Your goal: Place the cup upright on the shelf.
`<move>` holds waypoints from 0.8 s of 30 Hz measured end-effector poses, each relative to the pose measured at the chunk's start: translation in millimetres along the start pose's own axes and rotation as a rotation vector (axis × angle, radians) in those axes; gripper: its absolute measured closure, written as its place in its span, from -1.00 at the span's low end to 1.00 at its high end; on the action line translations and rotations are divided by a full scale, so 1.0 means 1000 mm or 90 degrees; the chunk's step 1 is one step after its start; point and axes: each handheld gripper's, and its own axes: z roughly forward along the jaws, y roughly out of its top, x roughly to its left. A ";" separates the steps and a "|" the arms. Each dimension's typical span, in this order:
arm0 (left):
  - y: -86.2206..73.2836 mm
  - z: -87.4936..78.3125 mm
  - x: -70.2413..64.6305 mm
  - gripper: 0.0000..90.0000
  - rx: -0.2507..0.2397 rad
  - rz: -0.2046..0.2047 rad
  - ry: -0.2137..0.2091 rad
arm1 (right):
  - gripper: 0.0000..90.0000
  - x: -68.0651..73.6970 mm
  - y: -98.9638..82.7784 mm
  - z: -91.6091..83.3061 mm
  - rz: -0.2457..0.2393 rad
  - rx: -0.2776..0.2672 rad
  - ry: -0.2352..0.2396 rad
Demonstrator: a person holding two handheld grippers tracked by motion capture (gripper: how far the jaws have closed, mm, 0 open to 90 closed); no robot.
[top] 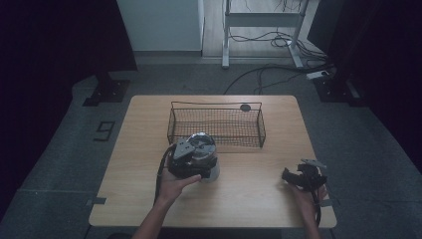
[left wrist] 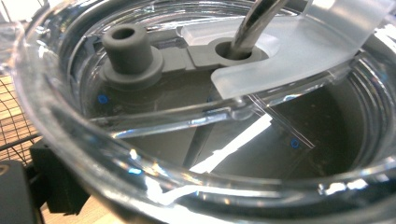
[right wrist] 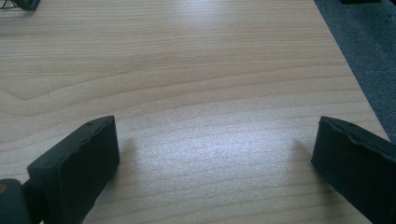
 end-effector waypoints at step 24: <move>0.017 0.000 0.003 -0.91 -0.010 0.022 0.008 | -0.98 0.000 0.000 0.000 0.000 0.000 0.000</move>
